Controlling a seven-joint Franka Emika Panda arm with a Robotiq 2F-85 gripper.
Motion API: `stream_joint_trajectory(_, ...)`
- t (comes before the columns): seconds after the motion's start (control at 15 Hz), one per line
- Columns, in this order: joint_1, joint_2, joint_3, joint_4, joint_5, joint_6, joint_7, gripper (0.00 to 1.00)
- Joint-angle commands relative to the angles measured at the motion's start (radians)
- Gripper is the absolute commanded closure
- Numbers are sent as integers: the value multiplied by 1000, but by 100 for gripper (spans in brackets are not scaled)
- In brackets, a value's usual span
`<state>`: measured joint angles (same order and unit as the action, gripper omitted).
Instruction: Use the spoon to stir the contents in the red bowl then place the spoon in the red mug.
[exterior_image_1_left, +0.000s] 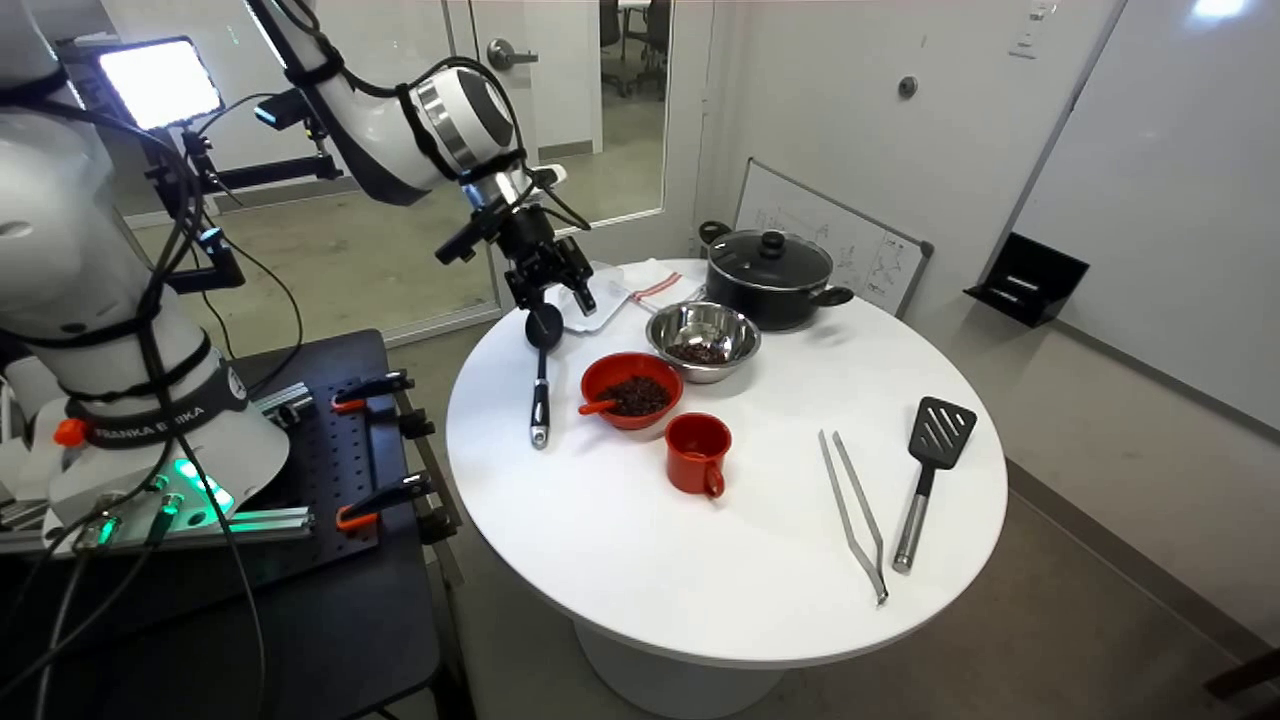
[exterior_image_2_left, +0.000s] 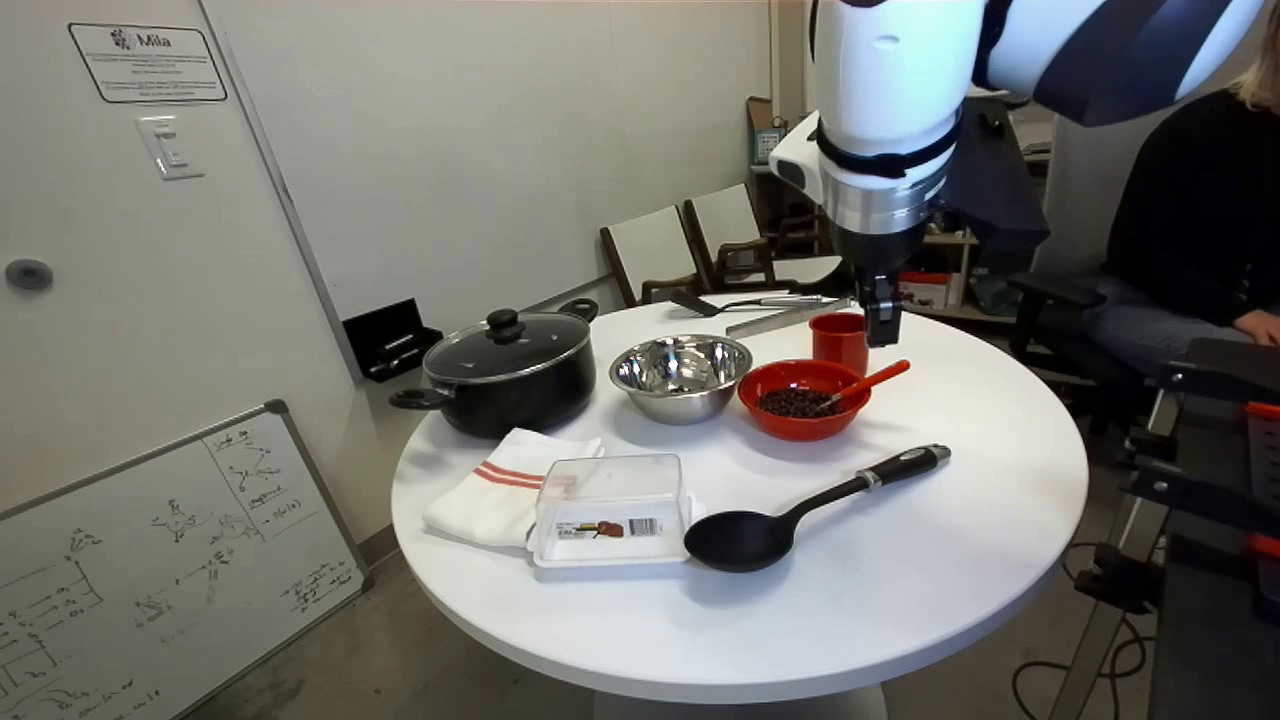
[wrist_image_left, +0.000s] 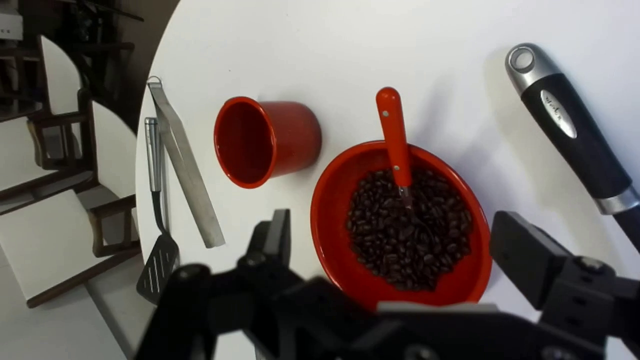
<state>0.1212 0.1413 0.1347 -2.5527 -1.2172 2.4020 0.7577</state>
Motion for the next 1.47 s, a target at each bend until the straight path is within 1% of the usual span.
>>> stream_joint_trajectory(0.0, 16, 103, -17, 86, -29, -75, 124, 0)
stream_joint_trajectory(0.13, 16, 150, -21, 115, -6, -130, 147, 0)
stream_joint_trajectory(0.47, -26, 232, -22, 140, 122, -43, 14, 0)
stream_joint_trajectory(0.87, -26, 225, -35, 124, 227, -9, -79, 0)
stream_joint_trajectory(1.0, -22, 227, -38, 121, 236, 6, -113, 0)
stream_joint_trajectory(1.07, -1, 236, -49, 129, 210, -30, -102, 0)
stream_joint_trajectory(1.4, 14, 270, -74, 145, 160, -45, -111, 0)
